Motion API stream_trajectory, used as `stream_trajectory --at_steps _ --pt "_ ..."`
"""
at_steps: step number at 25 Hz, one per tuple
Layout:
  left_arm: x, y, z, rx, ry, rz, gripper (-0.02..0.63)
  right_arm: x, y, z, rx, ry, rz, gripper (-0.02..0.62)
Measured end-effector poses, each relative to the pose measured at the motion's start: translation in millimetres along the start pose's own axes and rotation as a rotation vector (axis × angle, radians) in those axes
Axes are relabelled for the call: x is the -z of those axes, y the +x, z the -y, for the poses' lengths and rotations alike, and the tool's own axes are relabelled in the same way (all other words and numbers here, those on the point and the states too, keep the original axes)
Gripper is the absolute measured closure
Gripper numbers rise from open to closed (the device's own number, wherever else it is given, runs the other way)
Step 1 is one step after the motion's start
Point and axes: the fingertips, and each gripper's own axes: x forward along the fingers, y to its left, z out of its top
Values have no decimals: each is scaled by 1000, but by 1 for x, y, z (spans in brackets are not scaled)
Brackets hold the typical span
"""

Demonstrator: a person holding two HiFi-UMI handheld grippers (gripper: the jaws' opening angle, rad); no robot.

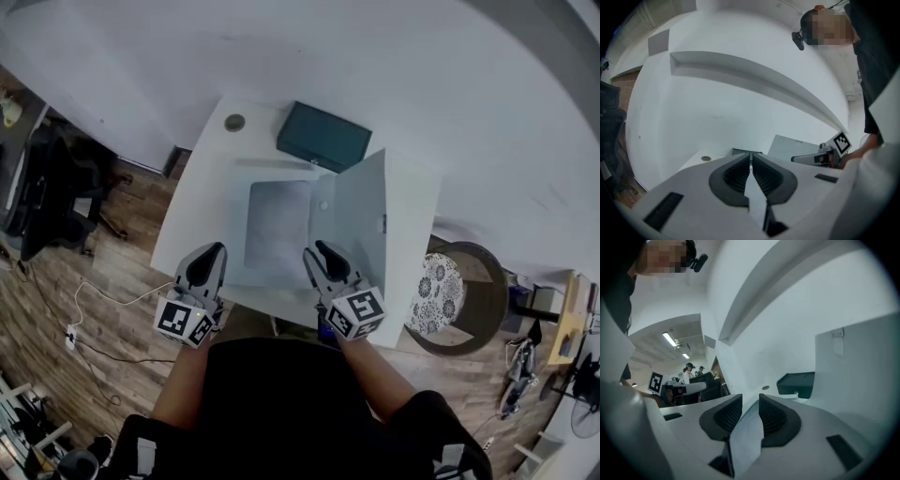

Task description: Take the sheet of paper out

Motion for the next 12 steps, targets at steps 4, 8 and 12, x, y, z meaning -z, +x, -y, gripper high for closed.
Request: stream_trajectory --at_steps 4,8,12 --pt "7 21 -13 59 -11 -41 601 23 17 31 65 114 -84 466" --pt "16 36 -22 129 1 -77 601 51 31 54 117 211 -182 471" --pt "22 49 -37 149 -23 -88 601 81 47 73 134 307 -290 471"
